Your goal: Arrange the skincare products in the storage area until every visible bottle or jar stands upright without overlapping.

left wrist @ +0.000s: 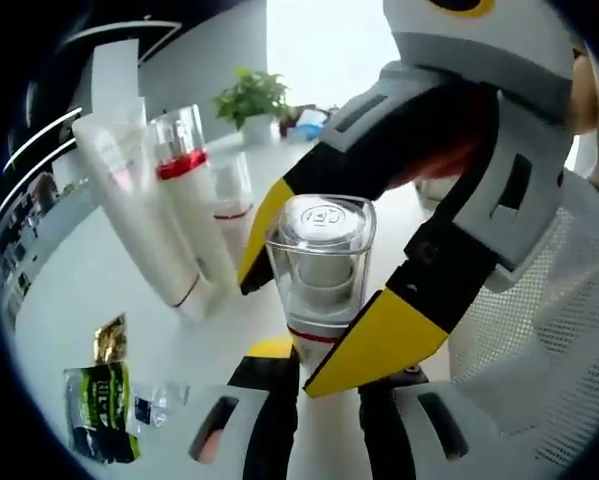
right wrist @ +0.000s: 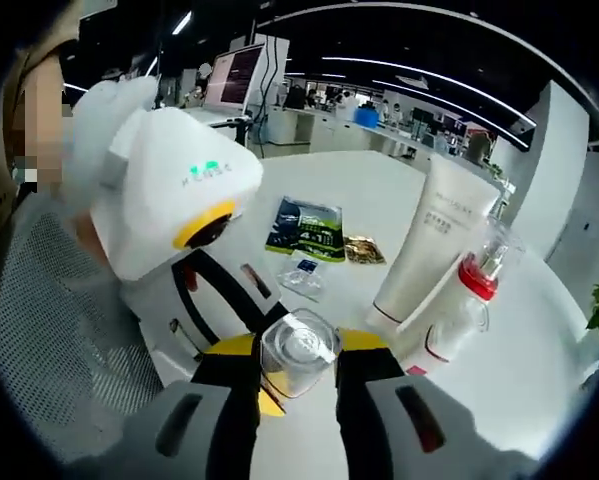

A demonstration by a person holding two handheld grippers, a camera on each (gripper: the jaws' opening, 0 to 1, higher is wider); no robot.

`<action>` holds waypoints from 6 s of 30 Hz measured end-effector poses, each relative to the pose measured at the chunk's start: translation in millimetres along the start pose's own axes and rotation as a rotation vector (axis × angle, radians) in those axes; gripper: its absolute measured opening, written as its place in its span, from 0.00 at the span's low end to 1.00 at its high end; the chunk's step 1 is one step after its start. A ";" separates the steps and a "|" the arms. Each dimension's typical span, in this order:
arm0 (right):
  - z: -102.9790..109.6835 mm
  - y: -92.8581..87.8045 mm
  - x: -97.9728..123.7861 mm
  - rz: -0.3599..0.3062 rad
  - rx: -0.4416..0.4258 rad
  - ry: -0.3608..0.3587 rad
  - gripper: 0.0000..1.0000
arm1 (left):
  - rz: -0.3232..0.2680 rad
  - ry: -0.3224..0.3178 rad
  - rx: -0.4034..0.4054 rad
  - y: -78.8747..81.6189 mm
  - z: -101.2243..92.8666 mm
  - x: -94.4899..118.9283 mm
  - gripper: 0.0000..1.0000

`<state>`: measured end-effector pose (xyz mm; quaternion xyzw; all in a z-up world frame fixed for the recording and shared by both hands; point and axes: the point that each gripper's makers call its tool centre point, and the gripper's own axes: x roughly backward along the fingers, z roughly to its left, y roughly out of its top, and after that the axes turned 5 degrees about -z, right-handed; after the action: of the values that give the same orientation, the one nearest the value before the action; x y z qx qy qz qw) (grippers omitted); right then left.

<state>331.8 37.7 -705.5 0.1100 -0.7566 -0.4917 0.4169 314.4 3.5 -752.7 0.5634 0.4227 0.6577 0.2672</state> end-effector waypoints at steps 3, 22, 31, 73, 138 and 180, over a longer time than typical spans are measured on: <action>-2.3 0.1 0.4 -0.007 -0.004 -0.012 0.29 | -0.003 -0.009 0.000 1.1 2.1 -1.9 0.18; -34.5 -11.0 42.3 -0.104 -0.250 -0.117 0.56 | -0.022 -0.043 -0.005 10.0 21.8 -17.9 0.18; -34.7 -22.2 59.5 -0.080 -0.298 -0.140 0.65 | -0.023 -0.029 0.000 15.5 42.8 -27.8 0.18; -42.2 -35.4 72.8 -0.053 -0.331 -0.190 0.67 | -0.023 -0.032 -0.015 27.0 71.6 -50.5 0.19; -26.0 -31.2 68.6 -0.055 -0.286 -0.115 0.69 | 0.021 0.233 0.421 -28.9 45.5 102.7 0.94; -23.9 -31.7 68.2 -0.060 -0.289 -0.103 0.68 | 0.036 0.559 0.673 -64.1 67.1 163.9 0.97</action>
<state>298.8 -32.8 -692.3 0.0464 -0.6947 -0.6126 0.3741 334.8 188.3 -722.7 0.4266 0.6597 0.6149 -0.0677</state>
